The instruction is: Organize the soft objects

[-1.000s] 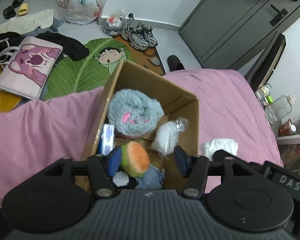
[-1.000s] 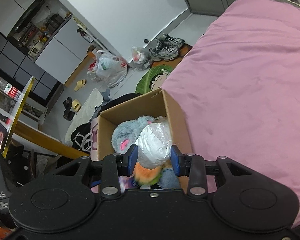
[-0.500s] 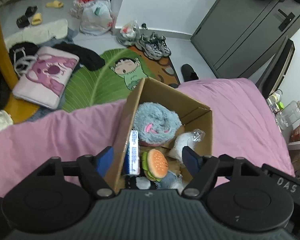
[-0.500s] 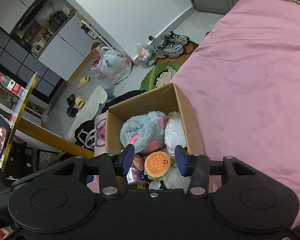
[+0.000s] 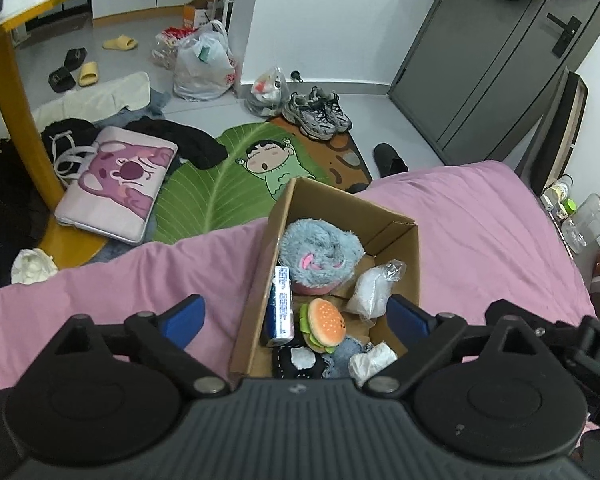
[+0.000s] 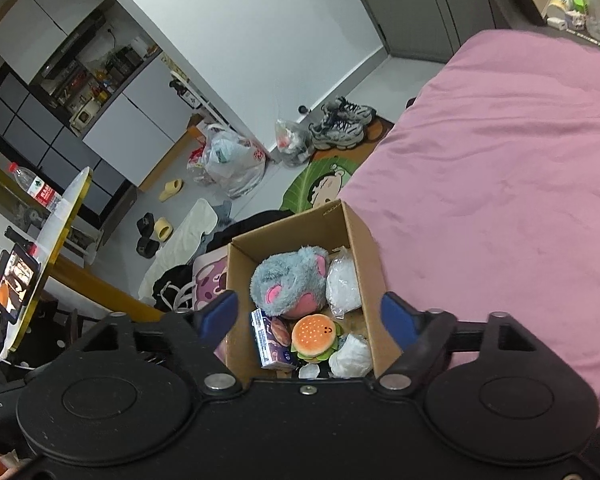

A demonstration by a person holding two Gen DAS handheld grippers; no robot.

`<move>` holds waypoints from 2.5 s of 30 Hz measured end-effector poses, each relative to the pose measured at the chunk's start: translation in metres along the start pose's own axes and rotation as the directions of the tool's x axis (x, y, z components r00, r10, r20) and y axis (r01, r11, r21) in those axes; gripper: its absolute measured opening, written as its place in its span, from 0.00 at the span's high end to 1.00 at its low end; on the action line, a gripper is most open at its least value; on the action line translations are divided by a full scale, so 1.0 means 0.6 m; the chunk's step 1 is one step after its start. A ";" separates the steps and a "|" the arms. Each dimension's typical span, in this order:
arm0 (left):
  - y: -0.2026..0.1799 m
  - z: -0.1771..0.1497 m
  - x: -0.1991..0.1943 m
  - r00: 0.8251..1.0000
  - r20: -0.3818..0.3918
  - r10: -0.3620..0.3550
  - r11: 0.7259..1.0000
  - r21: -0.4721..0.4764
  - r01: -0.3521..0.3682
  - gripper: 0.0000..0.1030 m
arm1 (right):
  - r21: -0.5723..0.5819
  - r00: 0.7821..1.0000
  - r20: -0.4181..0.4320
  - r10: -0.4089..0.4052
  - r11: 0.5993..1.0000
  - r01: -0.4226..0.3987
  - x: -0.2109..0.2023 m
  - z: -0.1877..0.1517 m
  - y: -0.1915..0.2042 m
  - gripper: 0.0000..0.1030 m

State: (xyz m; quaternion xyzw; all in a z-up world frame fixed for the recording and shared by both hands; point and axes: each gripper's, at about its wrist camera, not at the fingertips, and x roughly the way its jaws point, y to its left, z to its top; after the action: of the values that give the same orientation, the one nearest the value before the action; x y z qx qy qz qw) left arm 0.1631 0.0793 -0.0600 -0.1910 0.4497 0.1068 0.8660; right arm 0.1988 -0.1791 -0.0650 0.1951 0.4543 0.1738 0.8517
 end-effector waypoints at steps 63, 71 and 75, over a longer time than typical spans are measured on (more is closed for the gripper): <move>-0.035 -0.133 -0.323 0.971 0.210 -0.109 0.970 0.234 0.058 0.00 | -0.281 0.991 0.107 -0.081 0.954 0.108 -0.284 -0.087 0.028 0.00; -0.027 -0.141 -0.333 0.972 0.209 -0.104 0.971 0.231 0.054 0.00 | -0.294 0.991 0.108 -0.080 0.949 0.108 -0.289 -0.093 0.032 0.00; -0.024 -0.142 -0.332 0.973 0.205 -0.102 0.971 0.235 0.052 0.00 | -0.289 0.991 0.102 -0.081 0.951 0.108 -0.287 -0.094 0.029 0.00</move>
State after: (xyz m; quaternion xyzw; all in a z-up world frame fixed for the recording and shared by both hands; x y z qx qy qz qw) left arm -0.0088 0.0270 0.0621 -0.0951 0.3547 0.0406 0.9293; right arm 0.0587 -0.2358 0.0360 0.0521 0.3939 0.1895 0.8979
